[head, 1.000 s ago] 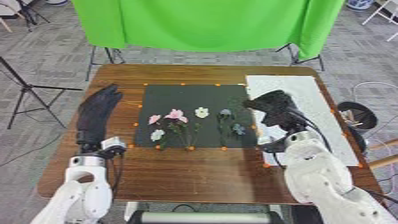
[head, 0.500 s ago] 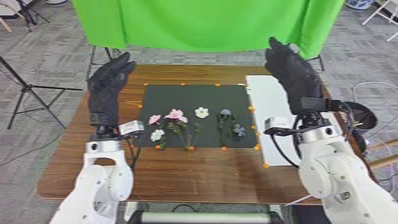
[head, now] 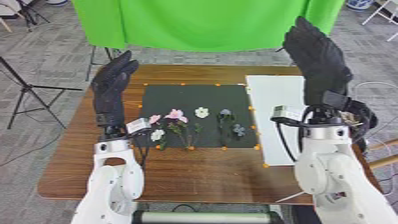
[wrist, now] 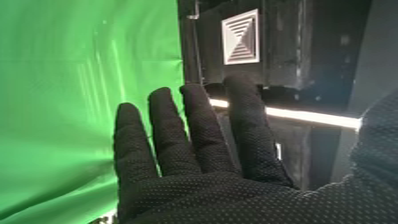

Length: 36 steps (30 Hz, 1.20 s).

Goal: Arrange flowers

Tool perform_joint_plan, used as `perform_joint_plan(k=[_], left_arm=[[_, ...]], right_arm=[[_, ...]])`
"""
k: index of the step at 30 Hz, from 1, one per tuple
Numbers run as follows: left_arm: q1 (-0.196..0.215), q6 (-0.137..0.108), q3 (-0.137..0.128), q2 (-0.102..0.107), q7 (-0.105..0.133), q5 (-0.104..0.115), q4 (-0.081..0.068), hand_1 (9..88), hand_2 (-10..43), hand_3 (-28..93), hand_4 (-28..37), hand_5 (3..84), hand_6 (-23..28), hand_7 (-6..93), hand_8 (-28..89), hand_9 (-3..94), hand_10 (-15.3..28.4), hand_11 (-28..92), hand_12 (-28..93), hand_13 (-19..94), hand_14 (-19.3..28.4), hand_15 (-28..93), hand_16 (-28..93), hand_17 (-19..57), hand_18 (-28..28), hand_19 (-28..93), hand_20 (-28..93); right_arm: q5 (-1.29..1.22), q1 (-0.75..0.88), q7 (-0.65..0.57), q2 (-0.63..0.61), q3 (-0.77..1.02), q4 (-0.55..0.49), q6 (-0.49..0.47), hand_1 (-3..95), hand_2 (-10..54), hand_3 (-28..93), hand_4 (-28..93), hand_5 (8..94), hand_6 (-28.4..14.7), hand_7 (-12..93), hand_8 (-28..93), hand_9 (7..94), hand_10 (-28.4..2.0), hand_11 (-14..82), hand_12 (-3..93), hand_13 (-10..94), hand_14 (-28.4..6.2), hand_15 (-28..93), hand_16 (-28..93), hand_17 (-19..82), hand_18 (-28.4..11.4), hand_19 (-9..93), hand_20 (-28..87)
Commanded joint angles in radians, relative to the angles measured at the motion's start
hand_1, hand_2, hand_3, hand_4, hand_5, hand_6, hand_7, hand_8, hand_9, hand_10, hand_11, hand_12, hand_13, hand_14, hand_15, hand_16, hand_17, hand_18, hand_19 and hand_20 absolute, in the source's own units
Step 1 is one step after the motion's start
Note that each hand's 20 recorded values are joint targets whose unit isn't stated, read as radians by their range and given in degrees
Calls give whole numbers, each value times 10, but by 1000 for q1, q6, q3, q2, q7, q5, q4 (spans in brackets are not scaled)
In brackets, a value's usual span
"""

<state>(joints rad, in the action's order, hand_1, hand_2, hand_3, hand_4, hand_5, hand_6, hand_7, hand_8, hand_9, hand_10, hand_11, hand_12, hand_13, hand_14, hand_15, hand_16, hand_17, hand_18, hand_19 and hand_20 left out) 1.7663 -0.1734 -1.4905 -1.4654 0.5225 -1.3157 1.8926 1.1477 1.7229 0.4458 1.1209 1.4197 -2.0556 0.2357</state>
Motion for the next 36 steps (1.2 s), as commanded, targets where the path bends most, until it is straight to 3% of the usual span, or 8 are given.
perform_joint_plan(k=[1,5,7,9,11,14,19,36], left_arm=[[-7,1,0,-3,14,7,-2,307,-55,721,-213,512,6,171,-88,502,125,210,116,414,155,197,-10,138,114,54,222],[-8,4,7,7,19,6,16,312,-56,718,-214,514,8,168,-88,502,126,208,116,412,154,193,-13,148,113,58,227],[-12,-7,14,12,16,21,26,314,-54,715,-216,514,9,168,-87,501,126,208,117,409,153,188,-14,151,113,58,230],[-24,3,22,14,12,33,29,312,-45,712,-219,514,9,166,-87,501,127,207,117,408,152,187,-14,152,112,57,231],[-30,4,27,16,15,24,34,307,-34,709,-223,515,11,165,-86,501,127,207,117,407,153,187,-12,152,112,56,233],[-40,20,34,20,12,29,36,304,-28,709,-228,516,11,163,-85,501,127,207,118,407,153,188,-11,152,112,55,235],[-38,17,40,23,9,43,46,300,-24,710,-229,516,13,160,-84,501,129,206,118,407,153,188,-11,151,112,54,235],[-47,7,49,19,7,66,37,300,-20,708,-230,519,13,158,-82,503,130,206,120,407,155,191,-10,149,112,55,234]], right_arm=[[13,23,-42,-4,28,-23,-35,34,10,805,-177,449,13,109,-88,418,-128,46,93,303,-137,87,134,171,-155,67,254],[81,58,-161,5,66,-27,-135,47,2,793,-175,438,3,97,-89,408,-131,43,94,287,-144,80,130,166,-159,71,253],[83,69,-201,7,64,-25,-141,42,9,780,-173,436,-7,83,-84,404,-136,41,93,279,-146,75,129,162,-161,72,249],[78,74,-207,7,60,-16,-140,39,14,774,-170,436,-16,75,-82,401,-137,40,93,274,-149,73,129,160,-161,72,246],[83,65,-210,6,50,-5,-135,38,17,770,-169,438,-21,72,-80,399,-138,40,93,272,-151,71,129,159,-161,73,245],[92,51,-210,7,43,2,-129,40,21,770,-165,445,-25,69,-77,398,-138,40,93,272,-151,72,131,159,-161,77,245],[82,46,-222,9,40,10,-126,43,23,771,-163,449,-25,73,-77,400,-139,40,93,276,-151,72,133,159,-162,81,243],[46,50,-221,9,27,11,-114,48,27,772,-162,457,-24,78,-78,405,-142,41,94,285,-154,75,137,162,-164,91,243]])
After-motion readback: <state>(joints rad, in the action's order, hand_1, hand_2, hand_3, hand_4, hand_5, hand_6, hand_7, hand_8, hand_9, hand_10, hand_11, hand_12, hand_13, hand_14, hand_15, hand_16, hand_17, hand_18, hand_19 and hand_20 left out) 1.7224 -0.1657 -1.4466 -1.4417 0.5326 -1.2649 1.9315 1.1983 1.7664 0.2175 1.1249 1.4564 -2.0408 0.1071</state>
